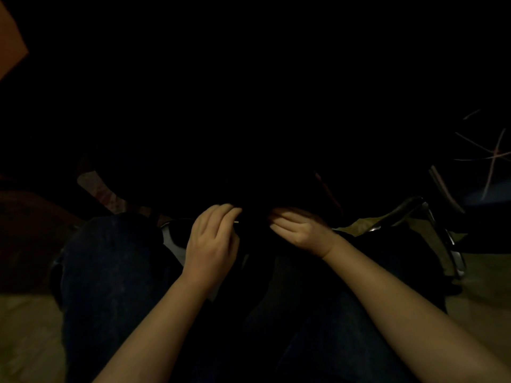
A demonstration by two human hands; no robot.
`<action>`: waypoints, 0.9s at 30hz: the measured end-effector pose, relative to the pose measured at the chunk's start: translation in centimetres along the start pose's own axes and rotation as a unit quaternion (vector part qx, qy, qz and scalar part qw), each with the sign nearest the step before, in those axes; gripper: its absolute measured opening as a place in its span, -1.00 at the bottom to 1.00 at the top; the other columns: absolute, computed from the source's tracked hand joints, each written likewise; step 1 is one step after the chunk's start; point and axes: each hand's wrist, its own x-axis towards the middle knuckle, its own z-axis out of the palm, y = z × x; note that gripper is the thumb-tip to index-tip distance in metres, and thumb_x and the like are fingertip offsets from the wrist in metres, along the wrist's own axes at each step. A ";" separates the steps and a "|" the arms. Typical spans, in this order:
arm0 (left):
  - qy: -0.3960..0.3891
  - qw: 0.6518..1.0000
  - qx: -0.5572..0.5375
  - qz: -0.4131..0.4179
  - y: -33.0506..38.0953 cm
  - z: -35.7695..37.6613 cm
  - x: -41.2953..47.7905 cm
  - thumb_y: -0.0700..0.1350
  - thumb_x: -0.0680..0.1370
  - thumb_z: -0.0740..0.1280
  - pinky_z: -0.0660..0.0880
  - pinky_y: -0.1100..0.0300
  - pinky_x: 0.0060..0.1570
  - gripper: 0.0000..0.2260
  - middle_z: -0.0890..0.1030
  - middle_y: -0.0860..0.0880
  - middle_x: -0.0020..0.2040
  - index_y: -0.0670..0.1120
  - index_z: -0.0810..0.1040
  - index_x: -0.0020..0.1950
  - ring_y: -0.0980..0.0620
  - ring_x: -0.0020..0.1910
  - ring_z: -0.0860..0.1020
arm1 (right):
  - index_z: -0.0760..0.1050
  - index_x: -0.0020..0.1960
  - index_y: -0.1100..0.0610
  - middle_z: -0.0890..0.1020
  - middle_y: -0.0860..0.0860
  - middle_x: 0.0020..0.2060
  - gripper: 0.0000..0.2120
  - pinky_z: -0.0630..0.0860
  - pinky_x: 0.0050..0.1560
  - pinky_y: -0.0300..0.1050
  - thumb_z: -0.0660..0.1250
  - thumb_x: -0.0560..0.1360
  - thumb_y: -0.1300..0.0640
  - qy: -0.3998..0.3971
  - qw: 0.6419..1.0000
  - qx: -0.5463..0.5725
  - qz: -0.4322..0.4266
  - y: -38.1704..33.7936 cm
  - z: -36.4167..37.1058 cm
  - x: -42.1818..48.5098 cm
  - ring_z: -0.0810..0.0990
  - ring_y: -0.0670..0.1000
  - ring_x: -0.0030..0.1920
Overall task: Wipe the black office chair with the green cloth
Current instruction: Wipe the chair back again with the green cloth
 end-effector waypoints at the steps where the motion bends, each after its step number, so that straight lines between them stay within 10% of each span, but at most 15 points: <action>1: 0.011 1.000 0.003 0.016 0.1 -0.1 0.2 -0.30 0.51 0.27 0.46 -0.08 0.19 -0.71 0.60 -0.23 0.16 -0.28 0.58 0.21 -0.15 0.20 0.46 | 0.68 -0.14 0.31 0.71 0.17 -0.12 -0.53 0.64 -0.04 -0.03 0.02 0.66 0.28 0.013 1.000 -0.016 -0.003 0.0 -0.4 -0.1 0.70 0.14 -0.07; 27: 0.148 0.987 -0.017 0.065 3.0 -3.8 9.5 -0.27 0.57 0.27 0.12 -0.17 0.50 -0.55 0.31 -0.21 0.49 -0.21 0.35 0.47 -0.18 0.52 0.22 | 0.64 0.01 0.31 0.65 0.18 0.02 -0.64 0.43 0.24 0.03 0.15 0.39 0.51 0.268 0.947 -0.012 0.176 6.2 -17.3 7.3 0.55 0.22 0.13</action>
